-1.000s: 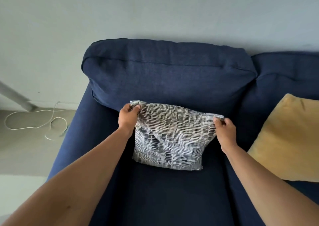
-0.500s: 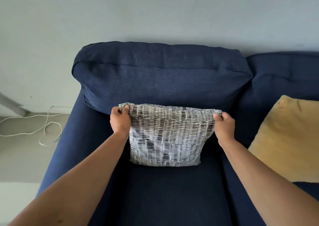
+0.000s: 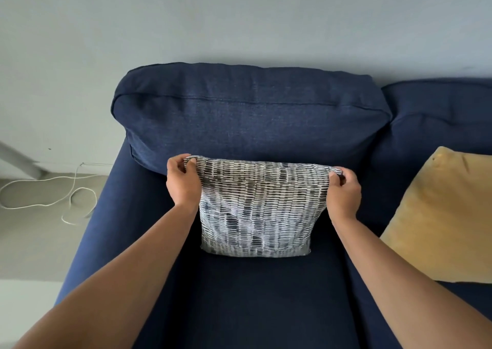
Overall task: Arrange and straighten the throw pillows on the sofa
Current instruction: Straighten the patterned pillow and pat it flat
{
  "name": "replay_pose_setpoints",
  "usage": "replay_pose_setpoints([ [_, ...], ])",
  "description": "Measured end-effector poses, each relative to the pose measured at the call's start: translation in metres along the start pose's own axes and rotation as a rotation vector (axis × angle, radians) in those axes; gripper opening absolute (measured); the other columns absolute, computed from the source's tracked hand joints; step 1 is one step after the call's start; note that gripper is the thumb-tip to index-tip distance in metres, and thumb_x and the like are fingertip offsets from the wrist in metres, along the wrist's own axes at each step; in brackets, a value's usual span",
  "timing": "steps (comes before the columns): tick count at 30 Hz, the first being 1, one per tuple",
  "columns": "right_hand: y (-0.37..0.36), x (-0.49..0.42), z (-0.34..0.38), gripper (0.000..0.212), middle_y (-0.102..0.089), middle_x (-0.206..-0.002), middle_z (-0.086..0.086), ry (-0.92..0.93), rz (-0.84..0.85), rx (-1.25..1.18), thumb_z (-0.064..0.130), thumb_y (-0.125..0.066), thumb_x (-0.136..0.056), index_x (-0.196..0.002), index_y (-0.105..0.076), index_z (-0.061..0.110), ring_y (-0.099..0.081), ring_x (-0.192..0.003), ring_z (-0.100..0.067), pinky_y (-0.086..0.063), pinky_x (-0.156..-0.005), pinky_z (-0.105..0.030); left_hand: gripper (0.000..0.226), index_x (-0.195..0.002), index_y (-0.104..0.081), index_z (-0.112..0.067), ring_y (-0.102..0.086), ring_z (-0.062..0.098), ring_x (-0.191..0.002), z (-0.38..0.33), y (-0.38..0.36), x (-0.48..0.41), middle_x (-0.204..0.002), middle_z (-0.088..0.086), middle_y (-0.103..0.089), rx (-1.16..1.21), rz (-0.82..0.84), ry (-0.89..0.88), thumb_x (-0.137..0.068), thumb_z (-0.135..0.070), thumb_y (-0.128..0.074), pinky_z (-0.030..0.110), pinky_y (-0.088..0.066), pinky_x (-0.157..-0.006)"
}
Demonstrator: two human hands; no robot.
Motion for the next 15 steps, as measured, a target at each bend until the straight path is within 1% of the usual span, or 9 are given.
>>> replay_pose_setpoints([
  [2,0.001,0.014,0.019,0.033,-0.06,-0.132,-0.005,0.184,-0.099,0.086,0.022,-0.054,-0.097,-0.129,-0.057,0.016,-0.056,-0.121,-0.027,-0.038,-0.101,-0.047,0.033,-0.129,-0.054,-0.027,-0.058,0.013,-0.111,-0.018,0.003,0.01,-0.123,-0.004,-0.06,-0.084,-0.085,-0.202,-0.097,-0.027,-0.06,0.029,-0.043,-0.095],
  [4,-0.012,0.036,0.041,0.042,-0.05,-0.147,-0.007,0.447,-0.116,0.164,0.02,-0.055,-0.097,-0.139,-0.049,0.014,-0.043,-0.139,-0.026,-0.03,-0.108,-0.046,0.048,-0.143,-0.048,-0.02,-0.043,0.023,-0.136,-0.04,-0.005,0.03,-0.145,0.006,-0.049,-0.264,-0.141,-0.541,-0.096,-0.024,-0.059,0.037,-0.028,-0.114],
  [6,-0.044,0.064,0.052,0.051,-0.034,-0.16,-0.007,0.697,0.043,0.294,0.024,-0.049,-0.101,-0.15,-0.038,0.013,-0.023,-0.151,-0.023,-0.017,-0.118,-0.043,0.052,-0.149,-0.044,-0.017,-0.029,0.027,-0.149,-0.047,-0.033,0.058,-0.157,0.008,-0.039,-0.424,0.004,-0.867,-0.099,-0.025,-0.053,0.045,-0.01,-0.124],
  [8,-0.083,0.091,0.045,0.058,-0.016,-0.167,-0.005,0.88,0.269,0.486,0.032,-0.04,-0.105,-0.158,-0.022,0.014,-0.007,-0.154,-0.02,-0.006,-0.124,-0.043,0.057,-0.156,-0.033,-0.015,-0.015,0.029,-0.155,-0.03,-0.066,0.08,-0.165,0.008,-0.026,-0.618,0.236,-1.096,-0.102,-0.028,-0.044,0.052,-0.005,-0.125],
  [9,-0.101,0.1,0.036,0.061,-0.008,-0.168,-0.004,0.948,0.355,0.599,0.037,-0.034,-0.106,-0.159,-0.015,0.014,-0.002,-0.155,-0.019,-0.004,-0.124,-0.045,0.06,-0.159,-0.024,-0.015,-0.008,0.03,-0.156,-0.013,-0.08,0.086,-0.168,0.008,-0.018,-0.772,0.33,-1.162,-0.104,-0.032,-0.038,0.054,-0.003,-0.124],
  [10,-0.114,0.103,0.024,0.063,-0.001,-0.168,-0.003,0.996,0.409,0.725,0.042,-0.028,-0.107,-0.16,-0.007,0.015,0.004,-0.154,-0.018,-0.004,-0.124,-0.046,0.062,-0.161,-0.013,-0.015,0.001,0.03,-0.156,0.005,-0.09,0.083,-0.169,0.008,-0.008,-0.951,0.4,-1.183,-0.105,-0.037,-0.03,0.054,0.0,-0.124],
  [12,-0.124,0.088,-0.002,0.066,0.017,-0.166,-0.002,0.994,0.453,0.943,0.051,-0.009,-0.106,-0.158,0.012,0.017,0.02,-0.151,-0.017,0.003,-0.124,-0.047,0.066,-0.16,0.008,-0.017,0.019,0.027,-0.153,0.038,-0.094,0.056,-0.169,0.005,0.012,-1.249,0.467,-1.096,-0.105,-0.047,-0.01,0.053,0.011,-0.123],
  [14,-0.113,0.05,-0.027,0.067,0.029,-0.163,0.0,0.84,0.424,1.052,0.055,0.003,-0.102,-0.154,0.023,0.018,0.03,-0.148,-0.016,0.012,-0.122,-0.046,0.067,-0.157,0.021,-0.02,0.028,0.024,-0.15,0.055,-0.081,0.016,-0.166,0.002,0.023,-1.388,0.442,-0.904,-0.102,-0.052,0.002,0.053,0.017,-0.12],
  [15,-0.102,0.029,-0.04,0.068,0.029,-0.163,0.0,0.729,0.397,1.065,0.056,0.004,-0.101,-0.153,0.024,0.019,0.029,-0.148,-0.016,0.013,-0.122,-0.047,0.067,-0.156,0.023,-0.02,0.028,0.024,-0.15,0.059,-0.071,-0.001,-0.165,0.0,0.024,-1.396,0.417,-0.817,-0.101,-0.053,0.003,0.054,0.017,-0.12],
])
Point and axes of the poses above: each hand's wrist, its own x-axis away from the middle knuckle, its own y-axis out of the back of the hand, z = x × y, the point moved 7 cm from there along -x, towards the middle knuckle
